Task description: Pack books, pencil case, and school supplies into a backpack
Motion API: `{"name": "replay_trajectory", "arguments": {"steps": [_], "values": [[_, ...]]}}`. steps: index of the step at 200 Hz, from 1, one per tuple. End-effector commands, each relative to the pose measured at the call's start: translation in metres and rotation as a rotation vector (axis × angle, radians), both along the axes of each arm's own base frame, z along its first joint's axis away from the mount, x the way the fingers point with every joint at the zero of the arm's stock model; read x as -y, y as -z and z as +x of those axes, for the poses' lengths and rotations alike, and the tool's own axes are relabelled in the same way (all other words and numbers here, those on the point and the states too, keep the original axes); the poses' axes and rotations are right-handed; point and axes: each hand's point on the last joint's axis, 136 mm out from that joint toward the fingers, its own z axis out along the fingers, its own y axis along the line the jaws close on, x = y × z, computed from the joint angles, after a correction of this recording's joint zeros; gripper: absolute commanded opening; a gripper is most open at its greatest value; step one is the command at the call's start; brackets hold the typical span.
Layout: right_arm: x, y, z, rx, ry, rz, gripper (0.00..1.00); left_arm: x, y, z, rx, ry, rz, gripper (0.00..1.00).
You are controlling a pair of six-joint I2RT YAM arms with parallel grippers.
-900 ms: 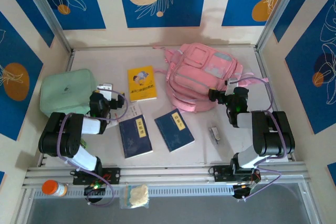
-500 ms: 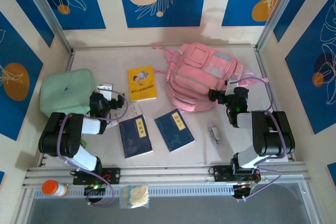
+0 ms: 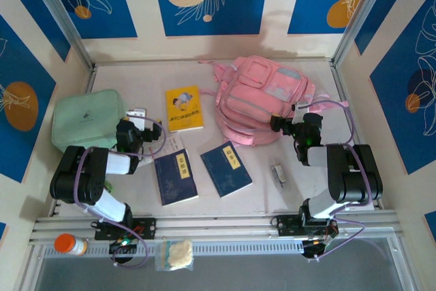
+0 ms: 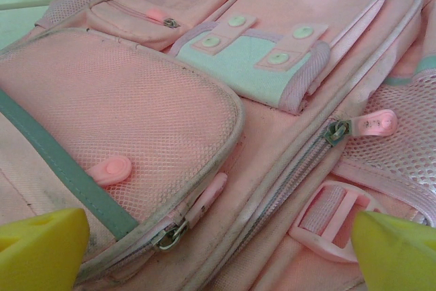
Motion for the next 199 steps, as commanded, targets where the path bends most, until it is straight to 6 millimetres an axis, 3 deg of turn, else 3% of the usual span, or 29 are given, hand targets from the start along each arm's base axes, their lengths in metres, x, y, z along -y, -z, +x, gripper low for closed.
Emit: {"name": "replay_trajectory", "arguments": {"steps": [1, 95, 159, 199], "values": [[-0.006, -0.006, 0.002, 0.027, -0.028, 0.000, 0.99, -0.003, -0.005, 0.004, 0.016, -0.005, 0.014, 1.00], [-0.008, -0.009, 0.001, 0.034, -0.016, -0.032, 0.99, 0.000, -0.006, 0.003, 0.020, 0.012, 0.018, 0.99], [0.002, -0.051, -0.002, 0.007, 0.064, -0.026, 0.99, 0.004, -0.024, -0.003, 0.046, 0.037, 0.012, 0.99], [0.010, -0.080, -0.007, -0.054, 0.146, 0.125, 0.99, 0.000, -0.050, -0.012, 0.046, 0.013, -0.006, 0.99]]}}
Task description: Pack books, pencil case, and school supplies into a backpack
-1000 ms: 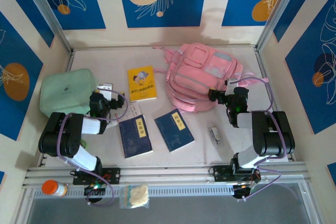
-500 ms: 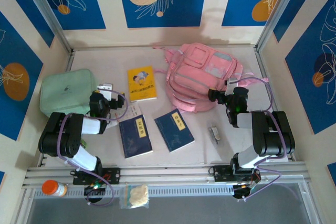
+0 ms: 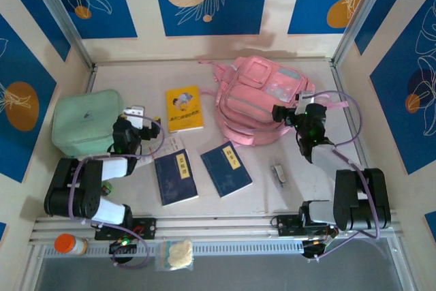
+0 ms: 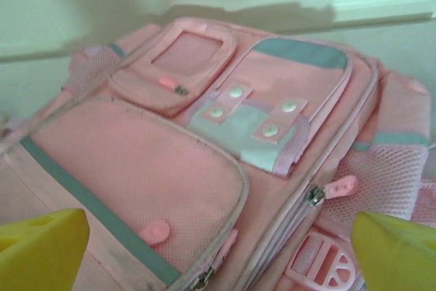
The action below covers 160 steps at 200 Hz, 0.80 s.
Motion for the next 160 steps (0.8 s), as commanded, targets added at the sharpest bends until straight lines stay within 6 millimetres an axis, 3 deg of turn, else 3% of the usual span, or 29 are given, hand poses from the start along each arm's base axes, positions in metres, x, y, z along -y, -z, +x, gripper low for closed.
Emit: {"name": "replay_trajectory", "arguments": {"steps": [1, 14, 28, 42, 72, 92, 108, 160], "values": [[0.009, -0.009, -0.007, -0.094, 0.088, 0.116, 0.99, -0.002, -0.016, -0.005, -0.010, -0.006, -0.006, 1.00], [0.026, -0.010, -0.011, -0.177, 0.233, 0.196, 0.99, -0.003, -0.030, -0.007, -0.001, -0.023, -0.047, 0.99], [0.043, 0.004, -0.023, -0.287, 0.363, 0.258, 0.99, -0.001, -0.048, -0.010, 0.023, -0.028, -0.121, 0.99], [0.048, 0.009, -0.028, -0.333, 0.382, 0.307, 0.99, 0.000, -0.063, -0.012, 0.024, -0.044, -0.210, 0.99], [0.044, 0.010, -0.038, -0.349, 0.341, 0.368, 0.99, -0.012, -0.071, -0.023, -0.004, -0.184, -0.432, 0.99], [0.036, 0.011, -0.050, -0.385, 0.326, 0.415, 0.99, 0.001, -0.078, -0.024, -0.015, -0.118, -0.488, 1.00], [0.025, 0.012, -0.059, -0.427, 0.296, 0.456, 0.99, 0.004, -0.072, -0.027, -0.113, -0.133, -0.519, 0.99], [-0.006, 0.033, -0.092, -0.604, 0.227, 0.576, 0.99, 0.049, -0.072, -0.050, -0.233, 0.024, -0.647, 0.99]]}}
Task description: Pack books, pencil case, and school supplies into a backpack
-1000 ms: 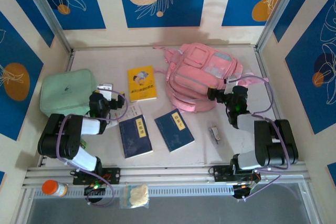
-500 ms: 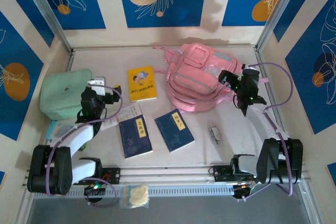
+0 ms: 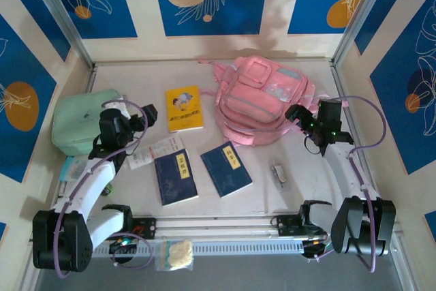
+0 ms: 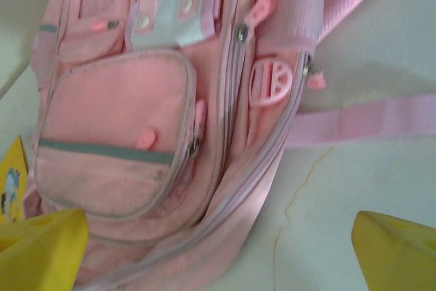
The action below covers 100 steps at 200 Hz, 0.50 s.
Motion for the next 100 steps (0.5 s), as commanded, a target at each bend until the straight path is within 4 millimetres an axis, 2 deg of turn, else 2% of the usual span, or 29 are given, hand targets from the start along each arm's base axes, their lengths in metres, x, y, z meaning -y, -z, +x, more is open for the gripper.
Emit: {"name": "replay_trajectory", "arguments": {"steps": [1, 14, 57, 84, 100], "values": [[-0.027, 0.021, -0.026, -0.119, -0.061, 0.141, 0.99, 0.028, -0.001, -0.018, -0.049, 0.098, -0.111, 0.99], [-0.039, 0.026, -0.030, -0.148, -0.081, 0.209, 0.99, 0.041, 0.001, -0.024, -0.056, 0.118, -0.138, 0.99], [-0.063, 0.037, -0.034, -0.199, -0.090, 0.293, 0.99, 0.105, 0.006, -0.041, -0.110, 0.267, -0.147, 0.99], [-0.085, 0.040, -0.022, -0.183, -0.148, 0.312, 1.00, 0.139, 0.010, -0.051, -0.115, 0.338, -0.158, 0.99], [-0.093, 0.041, -0.013, -0.175, -0.171, 0.289, 0.97, 0.158, 0.012, -0.055, -0.122, 0.383, -0.168, 0.99]]}}
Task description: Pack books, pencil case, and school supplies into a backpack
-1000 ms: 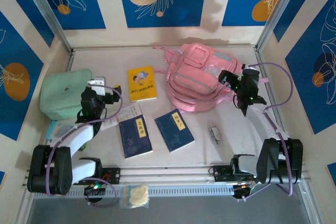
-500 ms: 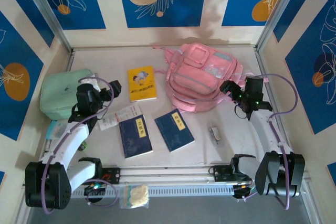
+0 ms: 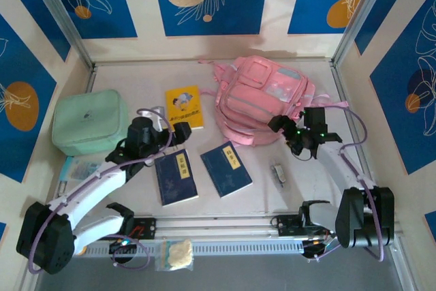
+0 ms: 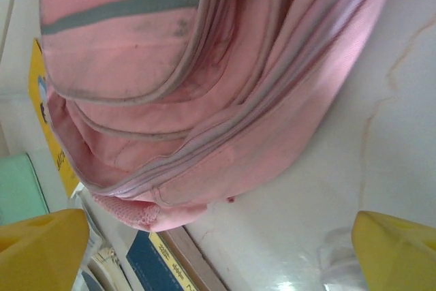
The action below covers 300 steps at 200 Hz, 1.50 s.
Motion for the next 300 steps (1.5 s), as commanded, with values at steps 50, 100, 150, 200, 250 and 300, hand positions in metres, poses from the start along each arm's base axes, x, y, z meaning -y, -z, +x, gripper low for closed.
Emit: {"name": "replay_trajectory", "arguments": {"steps": [50, 100, 150, 200, 250, 300], "values": [[-0.039, 0.005, 0.044, 0.032, -0.069, 0.012, 0.92, 0.062, 0.001, -0.007, 0.011, 0.101, -0.045, 0.99], [-0.107, -0.002, 0.077, 0.095, -0.126, 0.021, 0.91, 0.054, 0.009, 0.002, 0.019, 0.061, 0.050, 0.99], [-0.153, -0.030, 0.071, 0.159, -0.246, 0.039, 0.95, 0.055, -0.008, 0.010, 0.030, 0.037, 0.053, 0.99], [-0.046, -0.024, 0.050, 0.068, -0.087, -0.022, 0.96, 0.096, -0.005, 0.011, -0.023, 0.102, -0.043, 0.99], [0.050, -0.001, 0.078, -0.017, 0.103, -0.019, 0.88, 0.161, 0.006, 0.011, -0.038, 0.216, -0.066, 0.99], [0.068, 0.023, 0.120, -0.045, 0.131, 0.048, 0.79, 0.186, 0.022, 0.027, -0.048, 0.224, -0.048, 0.99]]}}
